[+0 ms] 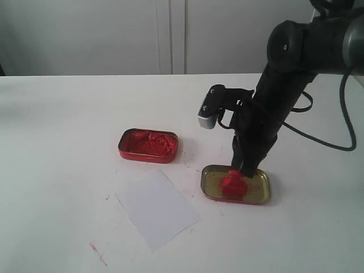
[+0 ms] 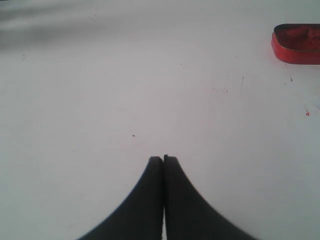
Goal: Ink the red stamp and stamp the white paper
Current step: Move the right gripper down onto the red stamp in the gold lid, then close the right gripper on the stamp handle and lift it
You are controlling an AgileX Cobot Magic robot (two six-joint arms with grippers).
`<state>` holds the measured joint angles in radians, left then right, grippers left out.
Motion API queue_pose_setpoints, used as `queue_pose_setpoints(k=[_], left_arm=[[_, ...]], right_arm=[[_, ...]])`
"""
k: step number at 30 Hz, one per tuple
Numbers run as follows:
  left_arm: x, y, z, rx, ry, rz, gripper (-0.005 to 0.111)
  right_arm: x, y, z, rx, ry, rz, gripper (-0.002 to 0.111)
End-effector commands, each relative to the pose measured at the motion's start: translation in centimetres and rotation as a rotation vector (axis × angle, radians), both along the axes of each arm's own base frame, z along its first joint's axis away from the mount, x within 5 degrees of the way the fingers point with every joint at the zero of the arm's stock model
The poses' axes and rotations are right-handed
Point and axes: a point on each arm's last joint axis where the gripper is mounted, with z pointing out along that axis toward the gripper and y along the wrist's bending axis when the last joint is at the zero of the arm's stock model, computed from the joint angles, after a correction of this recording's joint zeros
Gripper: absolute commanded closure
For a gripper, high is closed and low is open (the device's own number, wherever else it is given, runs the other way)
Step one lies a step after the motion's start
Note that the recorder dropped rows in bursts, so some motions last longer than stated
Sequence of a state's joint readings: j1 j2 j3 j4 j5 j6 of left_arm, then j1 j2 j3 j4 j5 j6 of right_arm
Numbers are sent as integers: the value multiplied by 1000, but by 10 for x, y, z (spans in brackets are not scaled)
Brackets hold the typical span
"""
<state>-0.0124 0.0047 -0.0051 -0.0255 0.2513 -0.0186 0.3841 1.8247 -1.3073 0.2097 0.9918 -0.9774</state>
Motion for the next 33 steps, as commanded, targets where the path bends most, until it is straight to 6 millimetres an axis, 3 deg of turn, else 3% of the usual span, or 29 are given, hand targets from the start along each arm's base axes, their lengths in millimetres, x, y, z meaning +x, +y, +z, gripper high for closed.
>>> queue_pose_setpoints(k=[1,9,21,33], left_arm=[[0,0,-1,2,-5,0,107],[0,0,-1,2,-5,0,107],[0,0,-1,2,-5,0,107],[0,0,-1,2,-5,0,107]], right_arm=[[-1,2,-1,-8,-21,172,80],[2,2,-8,-27,-33,256,68],[16,7,-45,-43,-14,237,68],[17,7,-61,-55,27,238,73]])
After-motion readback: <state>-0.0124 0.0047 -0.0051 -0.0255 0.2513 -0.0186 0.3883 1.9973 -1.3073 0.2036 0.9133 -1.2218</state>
